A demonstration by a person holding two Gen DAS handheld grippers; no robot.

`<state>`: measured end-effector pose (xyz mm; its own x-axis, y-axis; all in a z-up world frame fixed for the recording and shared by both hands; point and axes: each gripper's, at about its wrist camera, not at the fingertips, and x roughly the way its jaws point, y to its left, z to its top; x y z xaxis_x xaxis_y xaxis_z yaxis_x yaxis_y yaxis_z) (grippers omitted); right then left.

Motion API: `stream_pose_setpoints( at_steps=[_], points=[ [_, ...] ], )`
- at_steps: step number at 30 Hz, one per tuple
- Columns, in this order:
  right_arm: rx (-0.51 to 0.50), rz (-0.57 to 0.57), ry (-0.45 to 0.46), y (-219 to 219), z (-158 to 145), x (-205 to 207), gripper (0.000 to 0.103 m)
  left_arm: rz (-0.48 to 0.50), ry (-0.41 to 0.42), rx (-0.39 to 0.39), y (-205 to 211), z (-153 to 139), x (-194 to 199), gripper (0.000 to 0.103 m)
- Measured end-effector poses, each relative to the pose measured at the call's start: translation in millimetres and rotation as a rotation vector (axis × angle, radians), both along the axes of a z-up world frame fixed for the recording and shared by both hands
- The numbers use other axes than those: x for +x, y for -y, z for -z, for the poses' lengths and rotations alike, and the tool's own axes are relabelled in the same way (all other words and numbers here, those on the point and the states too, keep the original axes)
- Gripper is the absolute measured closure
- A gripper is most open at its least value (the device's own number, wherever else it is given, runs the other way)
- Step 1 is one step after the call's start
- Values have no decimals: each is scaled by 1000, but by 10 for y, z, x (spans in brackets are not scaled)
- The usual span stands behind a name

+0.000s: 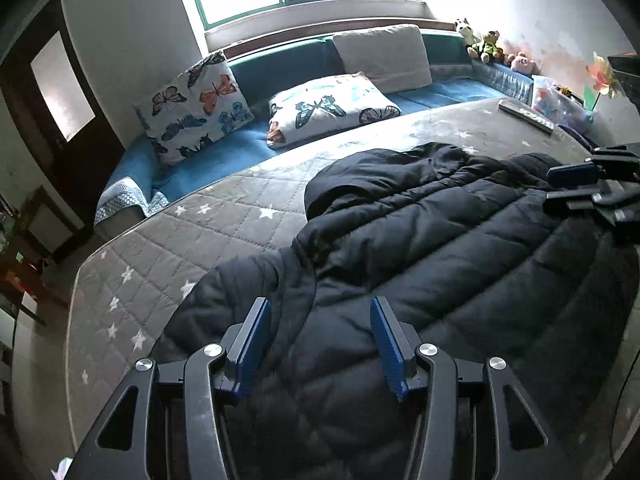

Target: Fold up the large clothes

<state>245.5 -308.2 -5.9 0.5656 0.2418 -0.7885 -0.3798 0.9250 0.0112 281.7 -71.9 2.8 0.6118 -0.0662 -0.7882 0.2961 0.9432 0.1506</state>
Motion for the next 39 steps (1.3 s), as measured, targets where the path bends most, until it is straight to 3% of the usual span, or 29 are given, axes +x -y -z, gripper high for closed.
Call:
stream_pose_setpoints(
  at_steps=[6, 13, 19, 23, 26, 33, 39],
  points=[
    [-30, -109, 8, -401, -31, -336, 52, -14, 3, -3, -96, -133, -388, 48],
    [-44, -129, -37, -536, 192, -426, 52, -33, -21, -22, -339, -62, -776, 48],
    [-34, -102, -46, -420, 408, -474, 52, -60, -55, -84, -487, 163, -883, 47],
    [-84, -80, -49, -250, 384, -571, 52, -49, -35, -60, -467, 177, -965, 47],
    [-74, -18, -67, 12, 406, -592, 52, -56, -34, -84, -515, 180, -990, 47],
    [-49, 38, -91, 340, 374, -641, 52, -84, -28, -177, -771, -76, -1047, 46],
    [-76, 47, -56, 378, 260, -630, 52, -157, 21, -179, -1107, -301, -1135, 42]
  ],
)
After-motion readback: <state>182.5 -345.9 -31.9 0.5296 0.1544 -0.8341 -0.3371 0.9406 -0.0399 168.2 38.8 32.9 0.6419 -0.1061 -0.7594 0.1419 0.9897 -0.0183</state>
